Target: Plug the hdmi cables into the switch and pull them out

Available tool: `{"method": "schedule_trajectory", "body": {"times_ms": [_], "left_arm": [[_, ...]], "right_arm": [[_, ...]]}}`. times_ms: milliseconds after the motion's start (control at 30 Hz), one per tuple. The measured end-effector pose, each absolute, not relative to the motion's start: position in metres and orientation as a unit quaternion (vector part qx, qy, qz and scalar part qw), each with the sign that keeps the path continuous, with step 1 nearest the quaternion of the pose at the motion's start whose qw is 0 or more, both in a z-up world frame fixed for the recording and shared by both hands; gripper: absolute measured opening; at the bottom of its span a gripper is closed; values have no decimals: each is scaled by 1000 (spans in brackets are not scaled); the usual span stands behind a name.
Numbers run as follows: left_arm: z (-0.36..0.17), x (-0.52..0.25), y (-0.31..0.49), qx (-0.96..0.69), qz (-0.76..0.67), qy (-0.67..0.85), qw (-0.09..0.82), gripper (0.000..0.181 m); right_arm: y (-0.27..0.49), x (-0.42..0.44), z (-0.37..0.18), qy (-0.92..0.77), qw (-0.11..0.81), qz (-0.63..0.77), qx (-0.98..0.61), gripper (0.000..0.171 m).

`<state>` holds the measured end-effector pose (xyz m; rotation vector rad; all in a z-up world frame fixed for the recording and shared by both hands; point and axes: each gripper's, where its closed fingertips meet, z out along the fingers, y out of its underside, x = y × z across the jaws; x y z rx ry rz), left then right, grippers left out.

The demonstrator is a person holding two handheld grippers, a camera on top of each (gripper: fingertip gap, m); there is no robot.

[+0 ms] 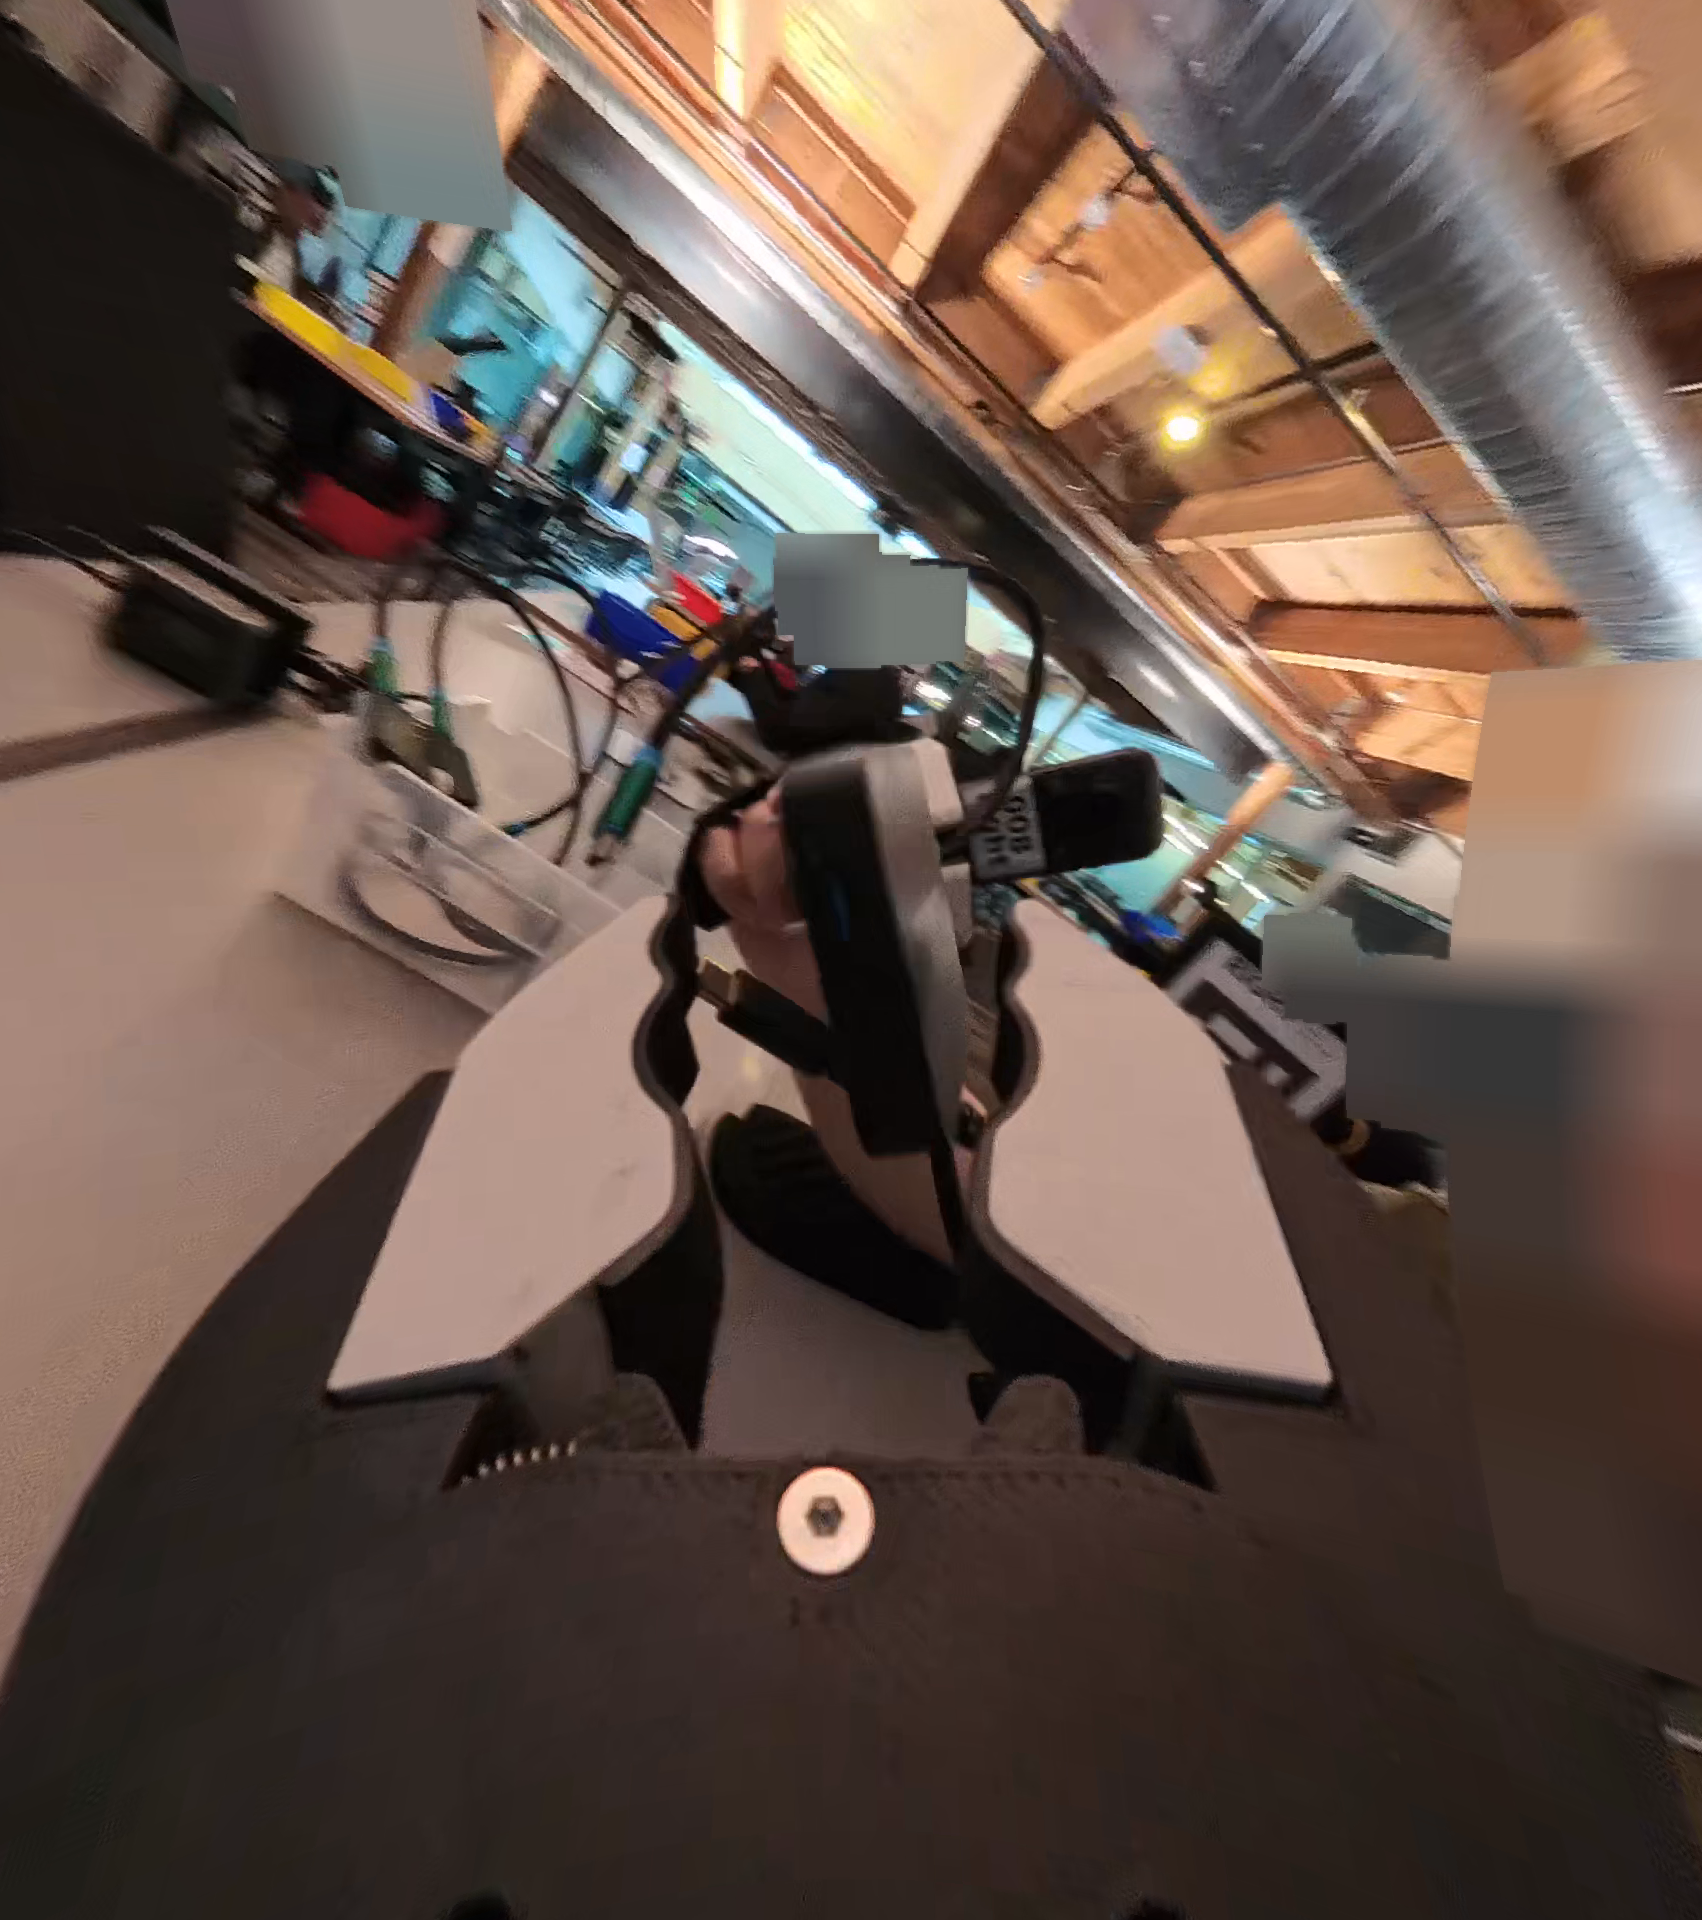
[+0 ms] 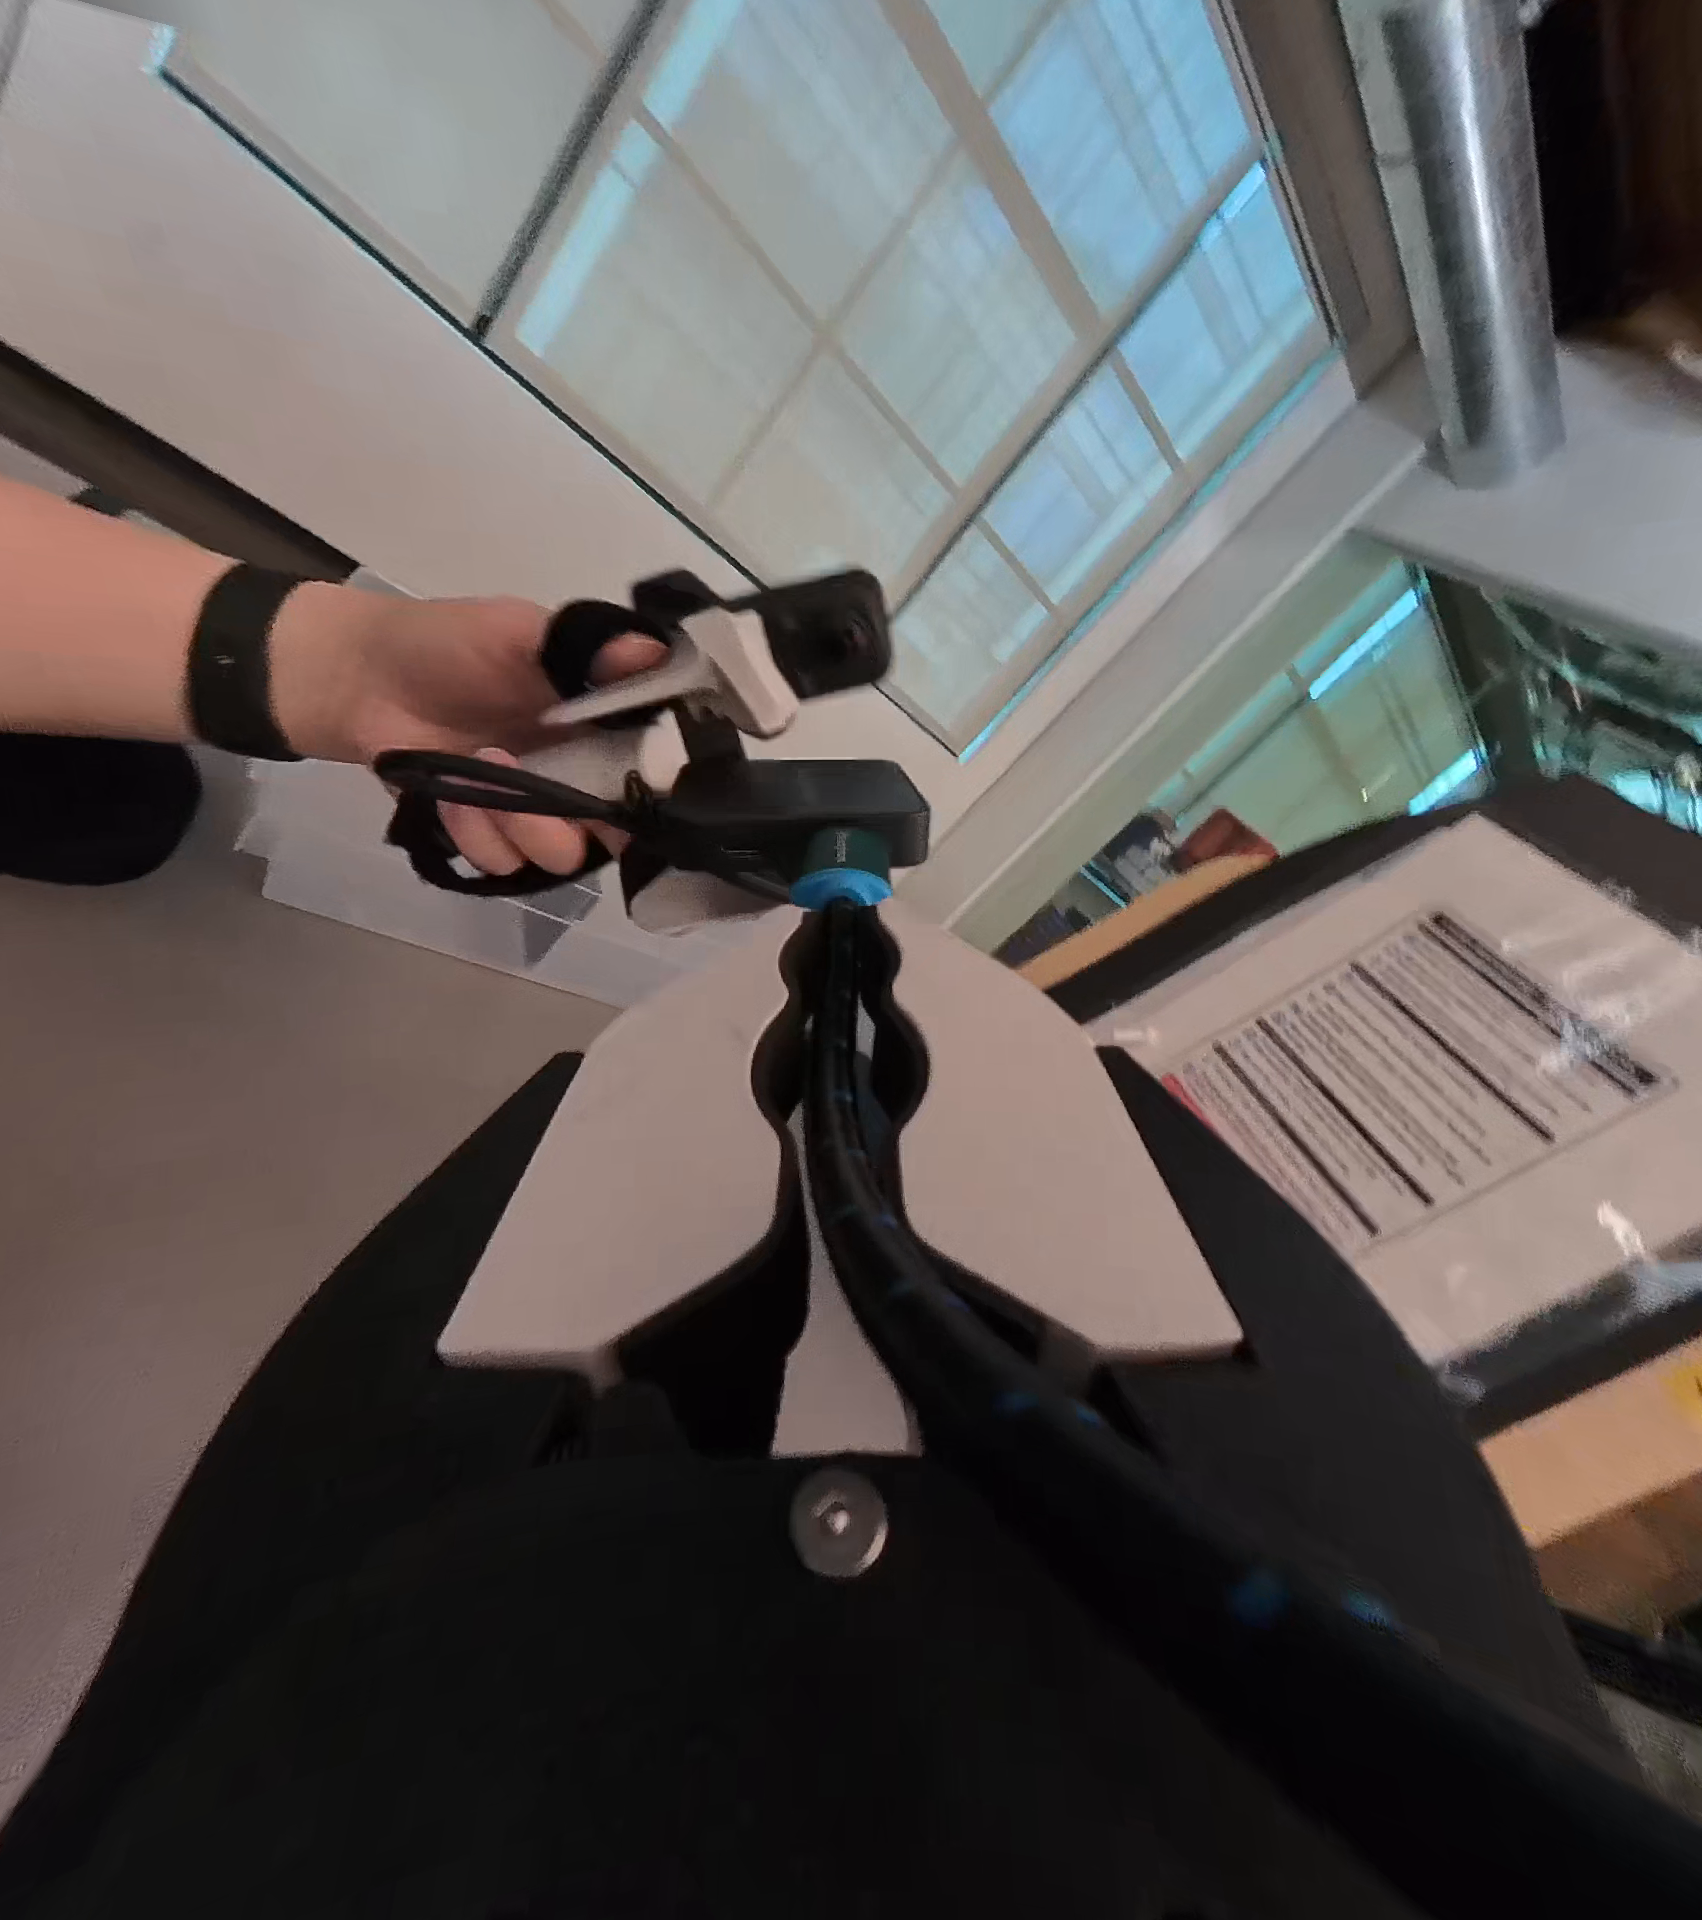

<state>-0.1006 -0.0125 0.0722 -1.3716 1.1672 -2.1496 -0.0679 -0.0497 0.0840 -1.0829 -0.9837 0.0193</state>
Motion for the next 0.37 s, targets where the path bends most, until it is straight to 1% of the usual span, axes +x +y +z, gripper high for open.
{"method": "schedule_trajectory", "body": {"times_ms": [33,67,100,200,367], "left_arm": [[71,-101,-18,-473,-759,420,154,42],[75,-104,-23,-452,-768,430,146,28],[77,-106,-27,-444,-773,432,140,22],[78,-110,-37,-442,-765,453,115,19],[81,-116,-49,-445,-744,485,120,15]], "right_arm": [[-55,-74,83,-467,744,11,-477,7],[-58,-77,82,-479,742,9,-469,7],[-59,-78,80,-490,736,3,-467,7],[-64,-79,79,-499,735,24,-459,8],[-73,-83,82,-503,738,53,-446,8]]}}
